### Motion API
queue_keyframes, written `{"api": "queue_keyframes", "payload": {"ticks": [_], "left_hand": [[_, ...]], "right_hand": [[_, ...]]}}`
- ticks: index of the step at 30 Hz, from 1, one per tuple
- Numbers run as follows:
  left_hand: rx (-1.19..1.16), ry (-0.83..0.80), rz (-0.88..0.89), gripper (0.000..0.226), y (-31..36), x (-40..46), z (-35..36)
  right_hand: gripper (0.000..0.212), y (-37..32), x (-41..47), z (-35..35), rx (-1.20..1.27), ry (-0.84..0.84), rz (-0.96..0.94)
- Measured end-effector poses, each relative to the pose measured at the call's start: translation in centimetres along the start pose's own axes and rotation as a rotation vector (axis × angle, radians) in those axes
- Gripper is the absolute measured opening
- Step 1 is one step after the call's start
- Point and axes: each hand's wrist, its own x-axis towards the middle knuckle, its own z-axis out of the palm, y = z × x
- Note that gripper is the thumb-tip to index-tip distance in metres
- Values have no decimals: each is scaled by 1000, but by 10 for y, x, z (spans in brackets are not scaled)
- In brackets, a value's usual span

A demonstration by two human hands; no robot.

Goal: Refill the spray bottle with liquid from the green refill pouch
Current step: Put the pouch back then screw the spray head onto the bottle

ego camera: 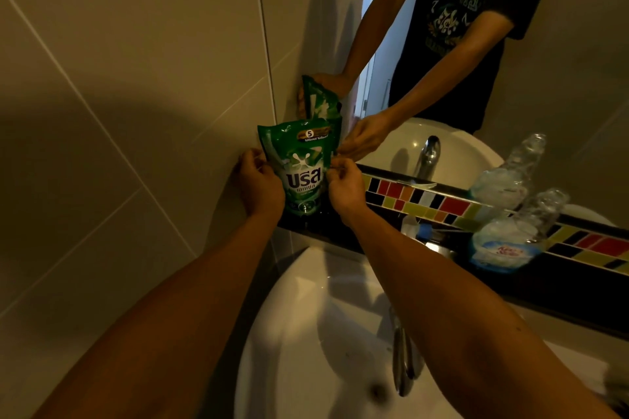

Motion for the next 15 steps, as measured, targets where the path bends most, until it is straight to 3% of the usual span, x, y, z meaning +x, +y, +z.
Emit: {"api": "queue_keyframes", "payload": {"ticks": [4, 6, 9, 15], "left_hand": [[3, -73, -295, 45, -5, -26, 3], [16, -141, -344, 46, -8, -42, 4], [25, -234, -302, 35, -2, -73, 11], [116, -560, -61, 44, 15, -136, 31]], "right_hand": [[21, -2, -21, -23, -49, 53, 37], [27, -2, -35, -39, -57, 68, 45], [39, 1, -63, -70, -107, 77, 1], [50, 15, -116, -134, -240, 176, -78]]}}
